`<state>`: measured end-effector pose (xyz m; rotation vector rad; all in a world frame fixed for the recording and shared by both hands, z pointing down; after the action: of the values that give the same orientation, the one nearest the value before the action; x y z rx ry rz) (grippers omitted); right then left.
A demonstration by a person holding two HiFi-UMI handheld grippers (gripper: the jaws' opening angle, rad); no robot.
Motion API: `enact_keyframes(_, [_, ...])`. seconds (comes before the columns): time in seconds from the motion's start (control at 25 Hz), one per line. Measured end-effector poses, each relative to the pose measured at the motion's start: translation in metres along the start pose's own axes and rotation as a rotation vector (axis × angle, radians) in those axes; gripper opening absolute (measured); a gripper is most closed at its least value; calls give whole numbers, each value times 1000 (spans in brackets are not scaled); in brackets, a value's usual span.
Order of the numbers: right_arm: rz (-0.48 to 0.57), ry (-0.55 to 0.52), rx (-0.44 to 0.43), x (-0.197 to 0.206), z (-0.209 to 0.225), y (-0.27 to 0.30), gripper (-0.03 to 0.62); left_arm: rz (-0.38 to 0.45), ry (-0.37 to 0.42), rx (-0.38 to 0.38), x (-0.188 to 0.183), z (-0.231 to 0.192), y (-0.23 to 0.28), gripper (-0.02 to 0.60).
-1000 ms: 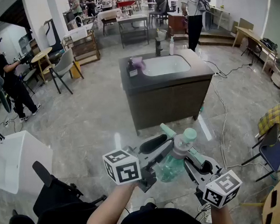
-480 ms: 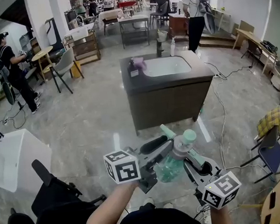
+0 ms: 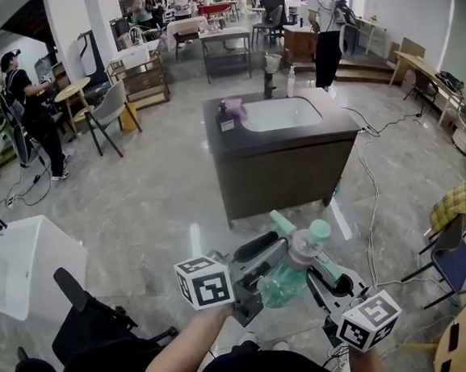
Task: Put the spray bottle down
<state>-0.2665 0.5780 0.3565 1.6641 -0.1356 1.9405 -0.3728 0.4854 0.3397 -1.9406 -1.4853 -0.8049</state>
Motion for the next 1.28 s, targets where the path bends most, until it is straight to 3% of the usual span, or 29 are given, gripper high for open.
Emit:
enact_keyframes(0.12, [-13,-7,5,-1,0,6,58,14,-50,29,-3,-4,-2,161])
enact_keyframes(0.4, [-23,-11,3,-3,-3,28,59,-13,-42,10,-12,-27,-6,169])
enact_keyframes(0.88, [-41,-27,-12,-10,-8,78,58,-33,-35,53,-40,-62,-26,169])
enact_keyframes(1.12, [-48,-10,-17,-10,-7,95,58,-22,-109,80,-46,-79,-28,170])
enact_keyframes(1.28, [-54,-15,-28,-11,4,103,59,-22,-117,79,-49,-90,-20,170])
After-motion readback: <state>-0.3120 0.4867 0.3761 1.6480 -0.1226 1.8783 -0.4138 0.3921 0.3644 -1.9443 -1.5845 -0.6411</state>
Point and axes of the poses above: the fingertips, and each gripper's own axes: y forward along the fingers, z to its right, x out of its underside, the point moved 4 cm from there along -y, backward along the fingers, and after that the axes turned 4 degrees about -z, right-handed, at the moved point
